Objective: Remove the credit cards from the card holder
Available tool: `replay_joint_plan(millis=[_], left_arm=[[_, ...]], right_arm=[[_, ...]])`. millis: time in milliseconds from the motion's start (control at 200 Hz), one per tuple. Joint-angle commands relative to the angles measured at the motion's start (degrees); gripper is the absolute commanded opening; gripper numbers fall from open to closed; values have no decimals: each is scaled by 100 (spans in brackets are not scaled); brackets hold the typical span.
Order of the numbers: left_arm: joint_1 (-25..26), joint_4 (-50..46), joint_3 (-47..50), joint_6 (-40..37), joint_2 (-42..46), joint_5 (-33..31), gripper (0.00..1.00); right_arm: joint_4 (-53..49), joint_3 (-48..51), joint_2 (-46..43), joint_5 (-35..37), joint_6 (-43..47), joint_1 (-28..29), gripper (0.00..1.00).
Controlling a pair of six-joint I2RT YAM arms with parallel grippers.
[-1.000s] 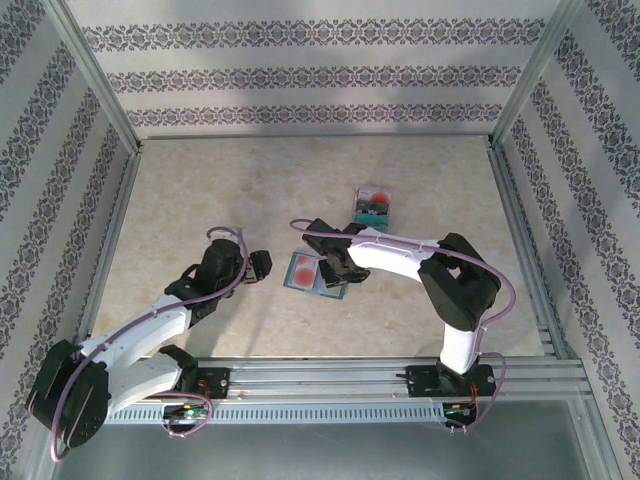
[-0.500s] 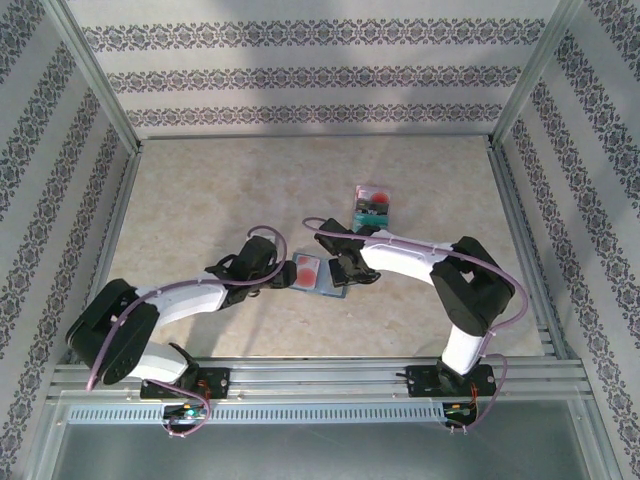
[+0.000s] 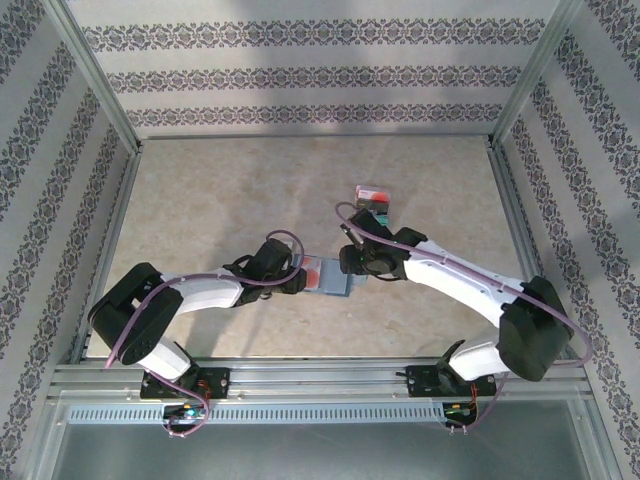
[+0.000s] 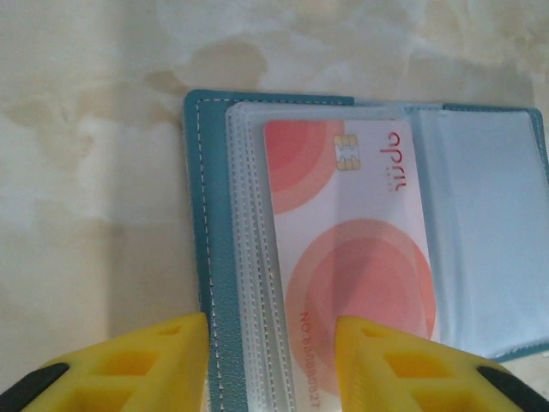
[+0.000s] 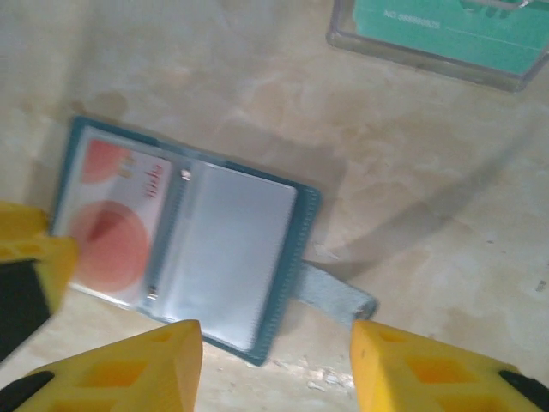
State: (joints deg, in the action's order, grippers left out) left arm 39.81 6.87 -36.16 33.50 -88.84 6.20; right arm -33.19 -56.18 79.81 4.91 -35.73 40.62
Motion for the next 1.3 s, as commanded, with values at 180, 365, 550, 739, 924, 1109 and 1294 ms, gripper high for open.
replay_joint_plan(millis=[180,365,550,739,924,1109,1294], left_arm=[[413,385,157,339,160,-69,40],[405,151,126,285,516,-625,39],[379,69,-259,228,309,-795,31],[293,273,-478,330,-247,-601,23],[211,275,-483,427,-441,-535,18],[170,271,-443,456,-490,-508,17],[167,254,-407,482,-536,-471,17]], right_arm=[[1514,690,12,-1763,-435,-494,43],[1797,688,446,-2108,-517,-477,33],[2137,627,884,-2332,-628,-473,33],[2285,512,1247,-2428,-711,-448,31],[2563,533,1444,-2557,-826,-442,27],[2763,504,1655,-2705,-877,-446,27],[2911,521,1800,-2788,-919,-450,26]])
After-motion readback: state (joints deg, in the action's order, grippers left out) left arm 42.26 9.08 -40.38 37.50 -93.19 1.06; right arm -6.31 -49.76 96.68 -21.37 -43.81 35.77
